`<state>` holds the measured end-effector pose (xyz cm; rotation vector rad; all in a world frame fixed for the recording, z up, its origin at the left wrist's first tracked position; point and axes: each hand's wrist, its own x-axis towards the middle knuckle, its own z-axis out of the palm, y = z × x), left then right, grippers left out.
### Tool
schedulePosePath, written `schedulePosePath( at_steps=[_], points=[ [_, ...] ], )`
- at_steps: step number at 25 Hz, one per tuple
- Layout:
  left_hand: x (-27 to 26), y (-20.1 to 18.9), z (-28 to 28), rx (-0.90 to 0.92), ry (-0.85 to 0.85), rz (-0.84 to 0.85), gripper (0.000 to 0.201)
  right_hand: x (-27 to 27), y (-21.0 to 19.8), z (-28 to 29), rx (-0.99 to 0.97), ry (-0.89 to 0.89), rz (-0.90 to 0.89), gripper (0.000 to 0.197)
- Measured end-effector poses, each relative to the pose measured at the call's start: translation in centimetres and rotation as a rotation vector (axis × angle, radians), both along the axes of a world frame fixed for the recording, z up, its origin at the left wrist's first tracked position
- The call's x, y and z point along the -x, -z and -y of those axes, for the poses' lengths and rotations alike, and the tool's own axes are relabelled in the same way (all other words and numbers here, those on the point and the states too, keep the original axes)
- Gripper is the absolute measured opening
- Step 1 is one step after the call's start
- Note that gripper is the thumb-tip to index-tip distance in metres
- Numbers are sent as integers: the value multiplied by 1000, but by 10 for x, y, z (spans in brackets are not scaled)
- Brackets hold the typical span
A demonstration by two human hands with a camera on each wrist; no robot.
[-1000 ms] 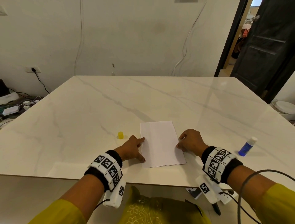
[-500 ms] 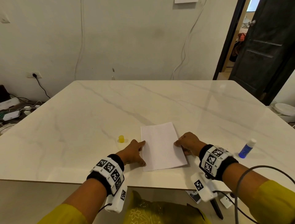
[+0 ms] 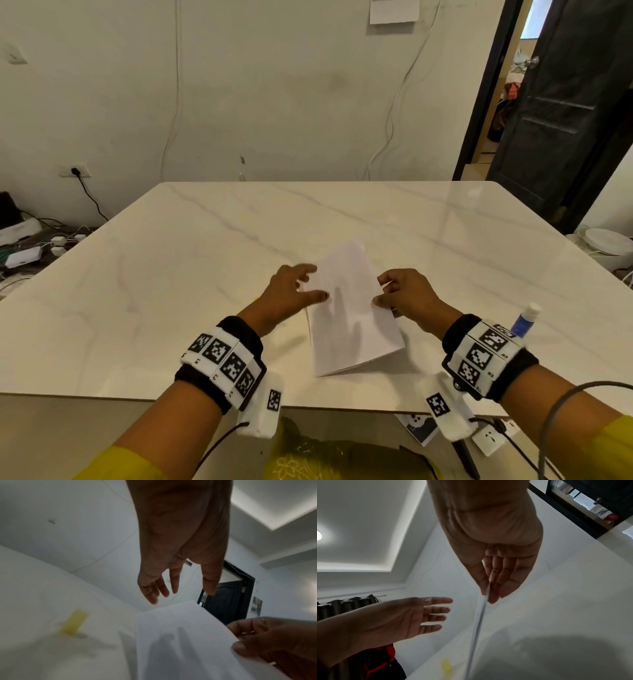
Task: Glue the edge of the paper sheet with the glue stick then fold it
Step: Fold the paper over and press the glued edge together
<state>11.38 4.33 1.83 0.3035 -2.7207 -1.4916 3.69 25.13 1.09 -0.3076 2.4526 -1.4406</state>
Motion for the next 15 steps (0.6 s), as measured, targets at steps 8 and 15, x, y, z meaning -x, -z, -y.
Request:
schedulePosePath(
  at_steps=[8,15],
  points=[
    [16,-76,-20,83,-104,-346,48,-28,-71,-28,-84,-201,-257,25],
    [6,-76,-25,-136,-10,-284,36,-42,-81,-40,-66,-341,-237,18]
  ],
)
